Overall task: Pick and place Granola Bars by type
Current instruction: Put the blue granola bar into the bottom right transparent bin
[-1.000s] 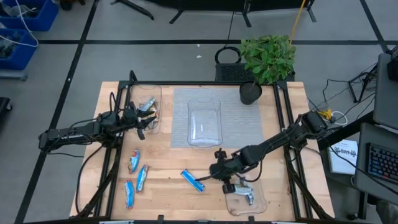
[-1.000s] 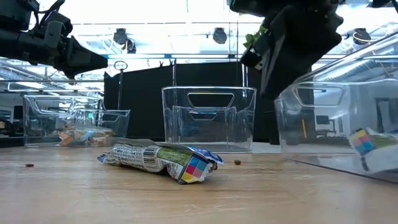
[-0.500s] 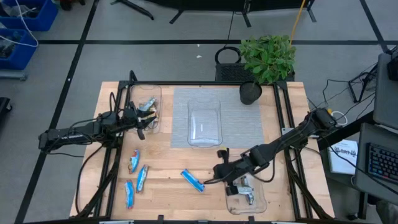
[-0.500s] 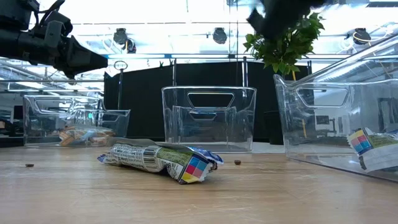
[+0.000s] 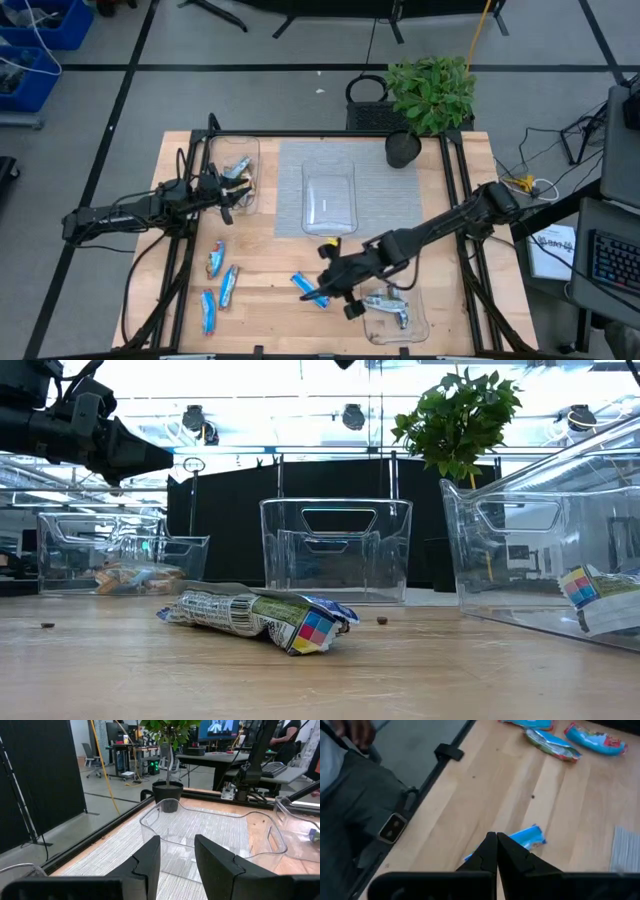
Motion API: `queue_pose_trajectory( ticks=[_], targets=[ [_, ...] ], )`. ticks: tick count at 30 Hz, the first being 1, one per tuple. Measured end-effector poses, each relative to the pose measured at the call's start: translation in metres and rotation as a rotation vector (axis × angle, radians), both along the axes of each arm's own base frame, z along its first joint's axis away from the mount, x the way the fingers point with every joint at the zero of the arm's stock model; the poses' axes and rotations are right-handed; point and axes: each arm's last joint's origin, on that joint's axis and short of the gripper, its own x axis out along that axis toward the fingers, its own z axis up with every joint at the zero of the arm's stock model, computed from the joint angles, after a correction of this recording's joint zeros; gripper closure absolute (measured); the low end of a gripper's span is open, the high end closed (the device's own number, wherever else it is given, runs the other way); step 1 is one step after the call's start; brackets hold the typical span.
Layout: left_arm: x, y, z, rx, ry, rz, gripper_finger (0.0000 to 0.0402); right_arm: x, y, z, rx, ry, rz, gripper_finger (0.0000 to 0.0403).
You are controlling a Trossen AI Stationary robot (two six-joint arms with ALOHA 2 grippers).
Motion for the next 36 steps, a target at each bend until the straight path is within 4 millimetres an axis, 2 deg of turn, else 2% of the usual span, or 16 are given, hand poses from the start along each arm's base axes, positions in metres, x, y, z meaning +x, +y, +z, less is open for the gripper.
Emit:
queue_pose_trajectory(
  ticks=[4, 12, 18, 23, 32, 36],
  targets=[
    [0.0, 0.0, 0.0, 0.0, 0.0, 0.0, 0.0275, 0.018, -0.003, -0.012, -0.023, 0.038, -0.017, 0.0403],
    [0.0, 0.0, 0.0, 0.0, 0.0, 0.0, 0.0275, 0.046, -0.016, -0.075, -0.044, 0.166, -0.096, 0.0403],
    [0.0, 0.0, 0.0, 0.0, -0.001, 0.0, 0.0275, 0.056, -0.017, -0.103, -0.048, 0.191, -0.099, 0.0399],
    [0.0, 0.0, 0.0, 0.0, 0.0, 0.0, 0.0275, 0.057, -0.014, -0.103, 0.018, 0.204, -0.046, 0.0361],
    [0.0, 0.0, 0.0, 0.0, 0.0, 0.0, 0.0275, 0.057, -0.007, -0.102, 0.097, 0.201, -0.023, 0.0244],
    [0.0, 0.0, 0.0, 0.0, 0.0, 0.0, 0.0275, 0.058, -0.007, -0.103, 0.109, 0.192, -0.036, 0.0207]
  ],
)
